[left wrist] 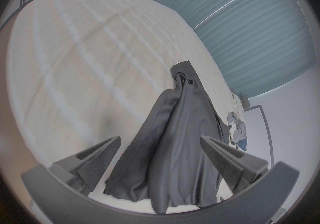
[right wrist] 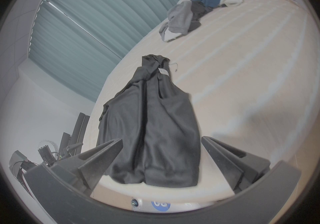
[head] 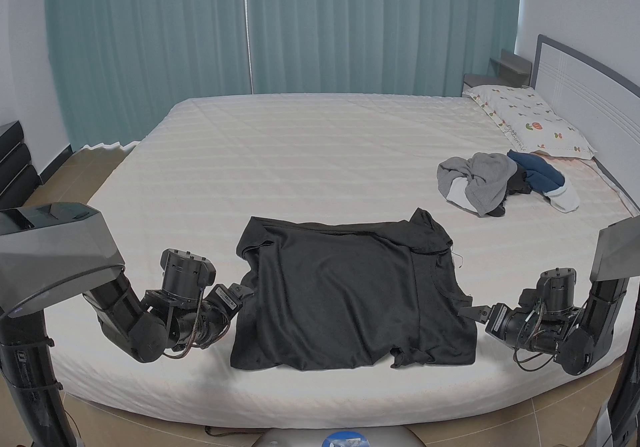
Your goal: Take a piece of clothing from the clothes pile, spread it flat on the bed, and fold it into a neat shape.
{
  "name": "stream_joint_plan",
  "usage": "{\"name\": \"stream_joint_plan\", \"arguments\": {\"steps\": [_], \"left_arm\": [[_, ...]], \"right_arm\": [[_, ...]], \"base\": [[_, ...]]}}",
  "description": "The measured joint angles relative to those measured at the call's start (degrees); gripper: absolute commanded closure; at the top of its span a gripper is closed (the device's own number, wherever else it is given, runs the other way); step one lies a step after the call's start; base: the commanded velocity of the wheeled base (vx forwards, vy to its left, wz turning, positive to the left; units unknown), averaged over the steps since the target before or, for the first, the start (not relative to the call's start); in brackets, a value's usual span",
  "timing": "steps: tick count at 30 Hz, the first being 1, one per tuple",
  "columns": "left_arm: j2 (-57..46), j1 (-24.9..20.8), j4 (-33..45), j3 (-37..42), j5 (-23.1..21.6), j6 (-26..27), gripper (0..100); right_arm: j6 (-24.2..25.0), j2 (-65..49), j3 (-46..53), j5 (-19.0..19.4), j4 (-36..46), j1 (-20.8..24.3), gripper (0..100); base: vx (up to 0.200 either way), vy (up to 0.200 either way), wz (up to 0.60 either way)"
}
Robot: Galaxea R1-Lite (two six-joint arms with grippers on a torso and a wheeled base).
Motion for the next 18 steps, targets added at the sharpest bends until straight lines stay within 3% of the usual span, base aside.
{"name": "stream_joint_plan", "arguments": {"steps": [14, 18], "left_arm": [[2.7, -3.5, -2.0, 2.1, 2.1, 0.7, 0], [3.2, -4.0, -2.0, 2.4, 3.3, 1.0, 0]], "right_arm": [[2.8, 7.8, 2.3, 0.1, -13.6, -1.7, 0], [3.0, 9.8, 2.9, 0.1, -13.9, -1.5, 0]], "base": [[0.0, 0.0, 0.0], [0.0, 0.0, 0.0]]}}
